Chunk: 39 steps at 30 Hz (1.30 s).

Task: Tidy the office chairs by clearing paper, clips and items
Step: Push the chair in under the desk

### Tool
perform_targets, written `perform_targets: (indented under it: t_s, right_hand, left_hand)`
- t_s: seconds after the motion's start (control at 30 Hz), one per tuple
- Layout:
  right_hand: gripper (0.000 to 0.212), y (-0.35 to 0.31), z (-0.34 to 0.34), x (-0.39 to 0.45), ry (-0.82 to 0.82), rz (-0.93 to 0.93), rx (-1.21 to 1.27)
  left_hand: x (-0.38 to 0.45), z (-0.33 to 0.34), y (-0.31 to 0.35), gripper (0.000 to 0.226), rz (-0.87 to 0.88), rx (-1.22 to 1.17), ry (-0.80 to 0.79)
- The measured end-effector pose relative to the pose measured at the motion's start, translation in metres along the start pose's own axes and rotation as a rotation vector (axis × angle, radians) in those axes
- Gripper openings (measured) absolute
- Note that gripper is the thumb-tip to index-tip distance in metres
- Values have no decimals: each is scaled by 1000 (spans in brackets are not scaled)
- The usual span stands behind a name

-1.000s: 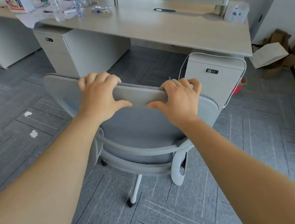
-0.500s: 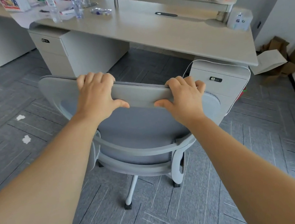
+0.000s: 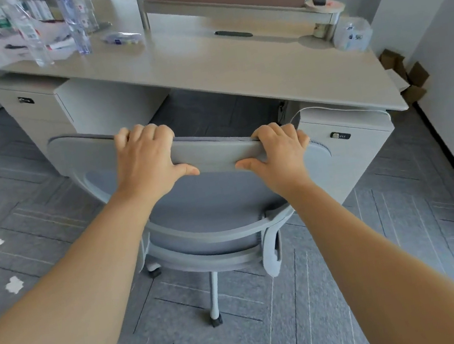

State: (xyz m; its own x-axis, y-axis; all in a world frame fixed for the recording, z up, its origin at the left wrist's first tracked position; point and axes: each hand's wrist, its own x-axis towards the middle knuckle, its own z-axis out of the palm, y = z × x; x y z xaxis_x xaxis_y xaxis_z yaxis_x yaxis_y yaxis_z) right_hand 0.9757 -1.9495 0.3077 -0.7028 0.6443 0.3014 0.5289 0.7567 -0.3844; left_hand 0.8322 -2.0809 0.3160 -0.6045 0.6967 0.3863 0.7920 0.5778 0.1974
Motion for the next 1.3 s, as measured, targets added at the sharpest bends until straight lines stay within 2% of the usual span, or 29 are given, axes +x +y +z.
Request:
perform_targets:
  t_s: [0.2,0.5,0.87,1.13,1.3]
  right_hand:
    - [51,-25,30,62,7,56,4]
    - [52,-48,71,154,63,64,-1]
    - [52,-68,114,262,42,143,-50]
    - [51,-73,129,316,62,264,-111]
    - [51,-64,136,342,105,340,-117]
  left_hand:
    - [58,19,-42,69,-7,-22,40]
    - [153,47,-101,73,66,-14,50]
    - [264,86,-159,73,151,-58,55]
    - [326,108,-173,70,272,-40,133]
    - [352,119,-168,71,316,-32,115]
